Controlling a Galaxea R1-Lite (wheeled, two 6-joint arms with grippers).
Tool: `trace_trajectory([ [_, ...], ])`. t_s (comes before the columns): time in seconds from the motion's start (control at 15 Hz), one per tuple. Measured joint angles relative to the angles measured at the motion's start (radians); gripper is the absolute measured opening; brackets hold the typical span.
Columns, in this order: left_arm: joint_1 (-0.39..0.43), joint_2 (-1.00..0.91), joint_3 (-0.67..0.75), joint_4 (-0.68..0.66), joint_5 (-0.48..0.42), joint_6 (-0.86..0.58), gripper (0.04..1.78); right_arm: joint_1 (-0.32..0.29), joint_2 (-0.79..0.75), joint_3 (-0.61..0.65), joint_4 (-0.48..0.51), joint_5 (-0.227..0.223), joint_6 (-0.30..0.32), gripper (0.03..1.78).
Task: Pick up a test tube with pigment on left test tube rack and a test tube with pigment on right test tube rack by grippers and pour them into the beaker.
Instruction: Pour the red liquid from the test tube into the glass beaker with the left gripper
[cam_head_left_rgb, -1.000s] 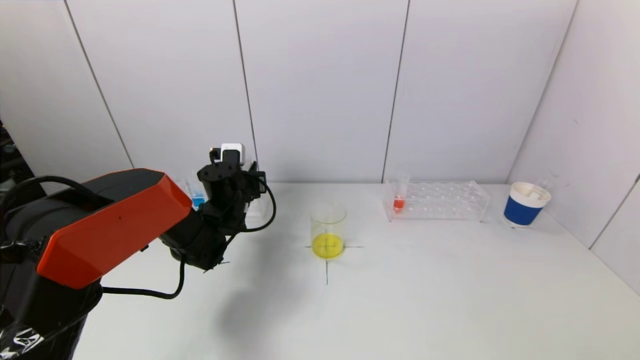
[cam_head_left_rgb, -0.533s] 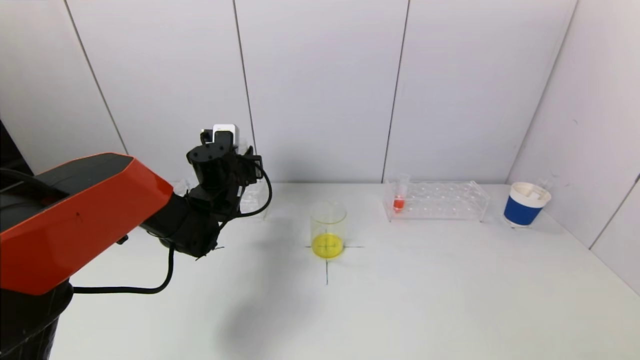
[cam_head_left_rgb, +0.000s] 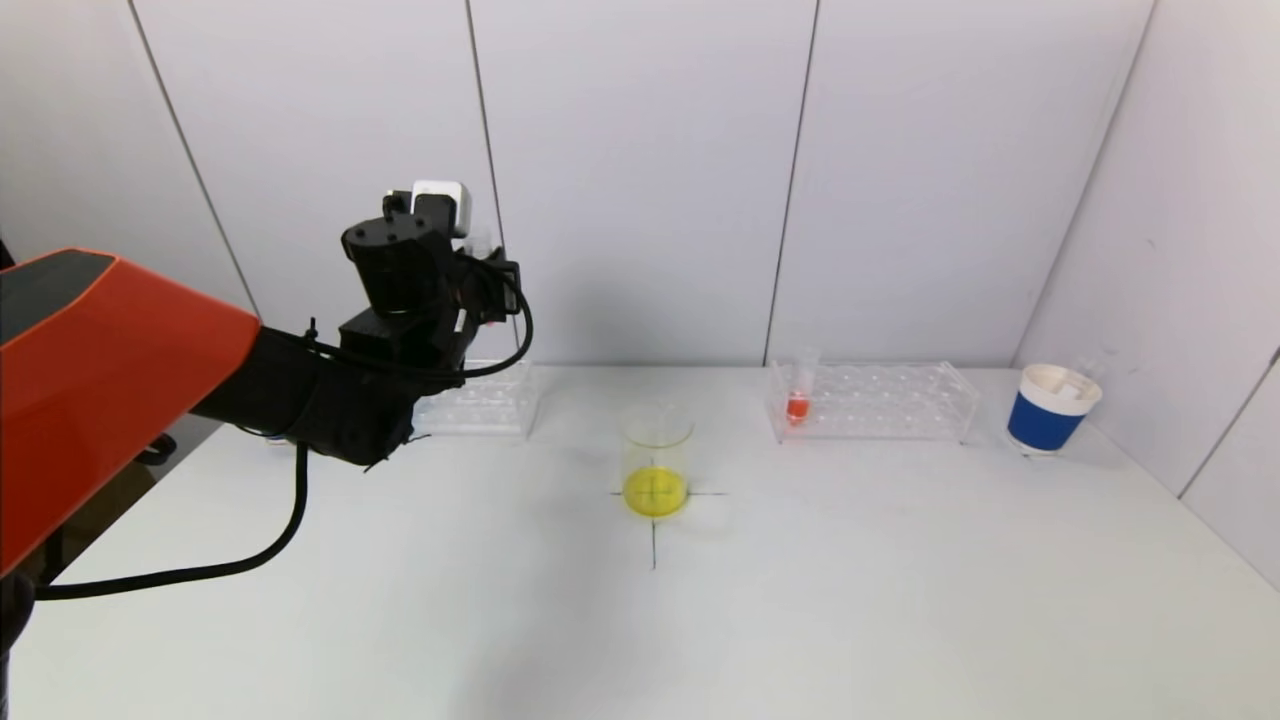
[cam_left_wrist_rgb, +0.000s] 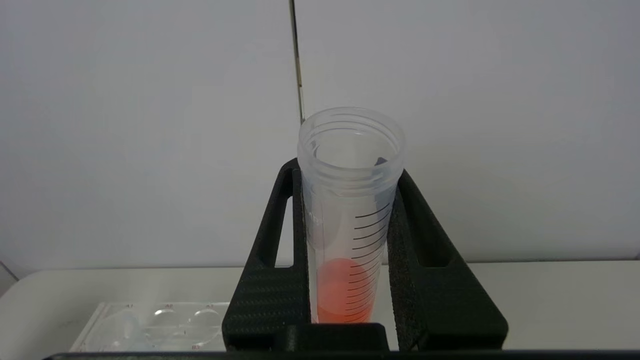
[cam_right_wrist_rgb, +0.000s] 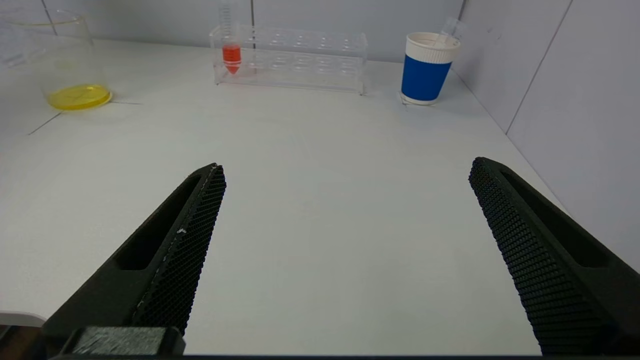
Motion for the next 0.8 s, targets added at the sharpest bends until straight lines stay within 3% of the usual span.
trace_trajectory([
  [0.4,-0.046,-0.072,-0.115,0.212,-0.083,0.014,0.46,0.000,0.000,0.000,0.000,0.000,0.000,1.77],
  [0.8,-0.084,-0.091,-0.211,0.425,-0.275,0.016,0.46,0.000,0.000,0.000,0.000,0.000,0.000,1.77],
])
